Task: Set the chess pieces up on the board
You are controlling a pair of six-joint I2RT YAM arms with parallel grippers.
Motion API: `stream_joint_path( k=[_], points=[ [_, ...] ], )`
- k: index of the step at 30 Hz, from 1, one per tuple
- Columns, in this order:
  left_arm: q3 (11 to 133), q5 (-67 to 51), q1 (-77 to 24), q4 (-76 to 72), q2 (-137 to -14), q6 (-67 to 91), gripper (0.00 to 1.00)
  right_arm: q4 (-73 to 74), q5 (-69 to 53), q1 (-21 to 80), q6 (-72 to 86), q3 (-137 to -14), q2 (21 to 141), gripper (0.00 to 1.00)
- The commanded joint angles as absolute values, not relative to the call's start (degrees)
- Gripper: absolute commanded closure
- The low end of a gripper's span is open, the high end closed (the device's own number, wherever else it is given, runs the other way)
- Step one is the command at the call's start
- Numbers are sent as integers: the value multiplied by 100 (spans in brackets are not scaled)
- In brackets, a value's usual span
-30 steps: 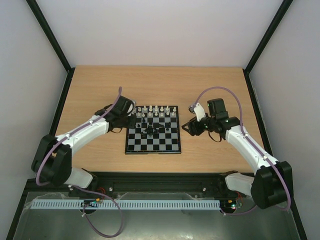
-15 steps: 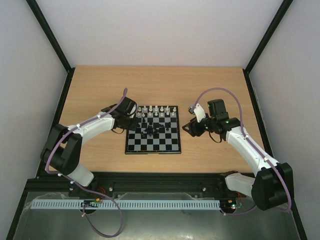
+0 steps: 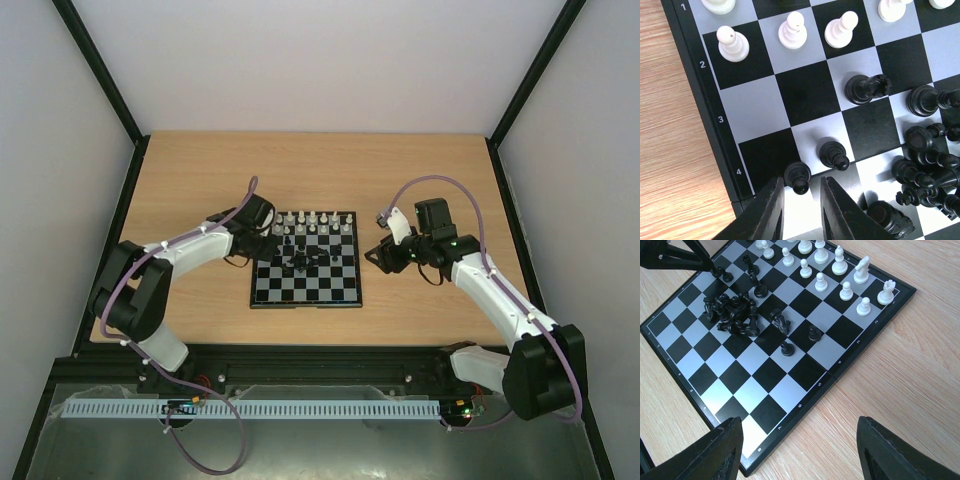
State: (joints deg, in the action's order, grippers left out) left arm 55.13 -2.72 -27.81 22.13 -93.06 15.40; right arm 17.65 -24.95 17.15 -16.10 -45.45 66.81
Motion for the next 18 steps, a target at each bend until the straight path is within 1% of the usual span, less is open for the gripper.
stream_joint_path(
  k=[1, 12, 16, 18],
  points=[
    [5607, -232, -2742, 2134, -9427, 1475, 80, 1836, -2479, 1701, -1706, -4465, 6766, 36],
    [5640, -327, -2662, 1961, -9575, 1493, 83, 1854, -2464, 1701, -1755, -4457, 6781, 36],
    [5643, -345, -2608, 1973, -9577, 1494, 91, 1882, -2468, 1697, -1767, -4469, 6810, 36],
    [5644, -324, -2615, 2002, -9519, 1518, 93, 1887, -2470, 1697, -1766, -4474, 6803, 36]
  ],
)
